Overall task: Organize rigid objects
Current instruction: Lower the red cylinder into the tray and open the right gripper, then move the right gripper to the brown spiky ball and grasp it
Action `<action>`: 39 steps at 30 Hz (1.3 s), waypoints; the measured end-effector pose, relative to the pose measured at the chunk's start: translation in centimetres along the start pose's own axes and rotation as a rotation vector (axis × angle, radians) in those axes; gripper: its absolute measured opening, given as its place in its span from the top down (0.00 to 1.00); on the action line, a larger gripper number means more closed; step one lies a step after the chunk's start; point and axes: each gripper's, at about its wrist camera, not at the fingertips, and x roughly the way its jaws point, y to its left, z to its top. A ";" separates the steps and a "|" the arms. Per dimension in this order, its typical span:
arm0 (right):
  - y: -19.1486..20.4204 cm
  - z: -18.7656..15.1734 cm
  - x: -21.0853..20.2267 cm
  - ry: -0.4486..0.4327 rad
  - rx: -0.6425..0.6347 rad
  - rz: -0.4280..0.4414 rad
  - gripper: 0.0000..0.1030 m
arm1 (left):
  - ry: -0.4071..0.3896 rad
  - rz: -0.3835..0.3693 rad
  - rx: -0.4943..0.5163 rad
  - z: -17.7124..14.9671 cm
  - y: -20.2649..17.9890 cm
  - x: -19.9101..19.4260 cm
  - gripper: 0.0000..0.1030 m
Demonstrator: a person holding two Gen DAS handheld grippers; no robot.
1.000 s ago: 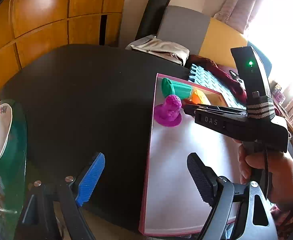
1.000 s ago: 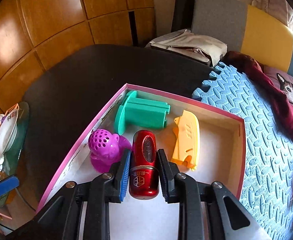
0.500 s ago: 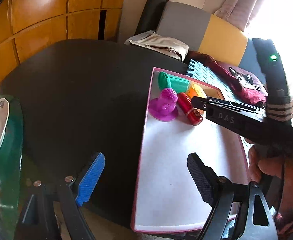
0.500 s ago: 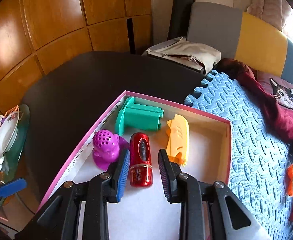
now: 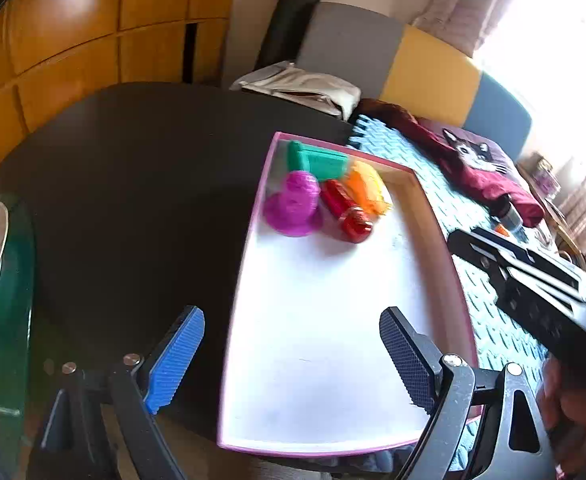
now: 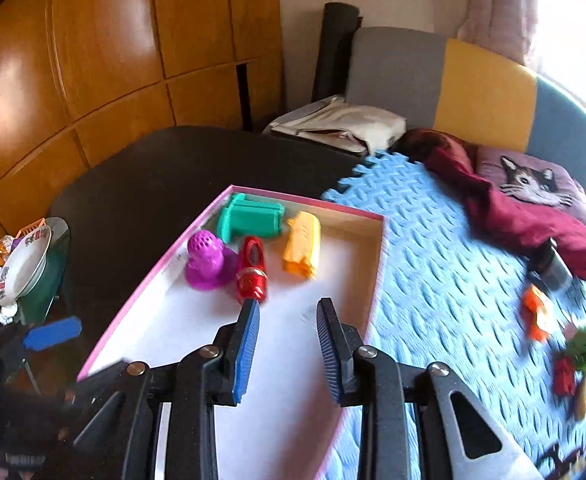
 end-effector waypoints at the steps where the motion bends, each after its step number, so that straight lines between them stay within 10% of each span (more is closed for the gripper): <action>1: -0.5 -0.6 -0.6 -0.007 0.011 -0.010 0.72 | 0.001 -0.005 0.009 -0.1 -0.4 0.0 0.12; 22: -16.5 -14.6 -13.1 -0.130 0.460 -0.302 0.66 | 0.035 -0.283 0.287 -3.0 -16.8 -1.0 0.05; 28: -20.4 -15.1 -13.6 -0.140 0.563 -0.343 0.51 | 0.030 -0.260 0.329 -4.2 -19.4 -0.8 0.05; 39: -21.4 -13.6 -10.0 -0.058 0.518 -0.447 0.52 | 0.053 -0.218 0.289 -4.4 -18.4 -0.1 0.05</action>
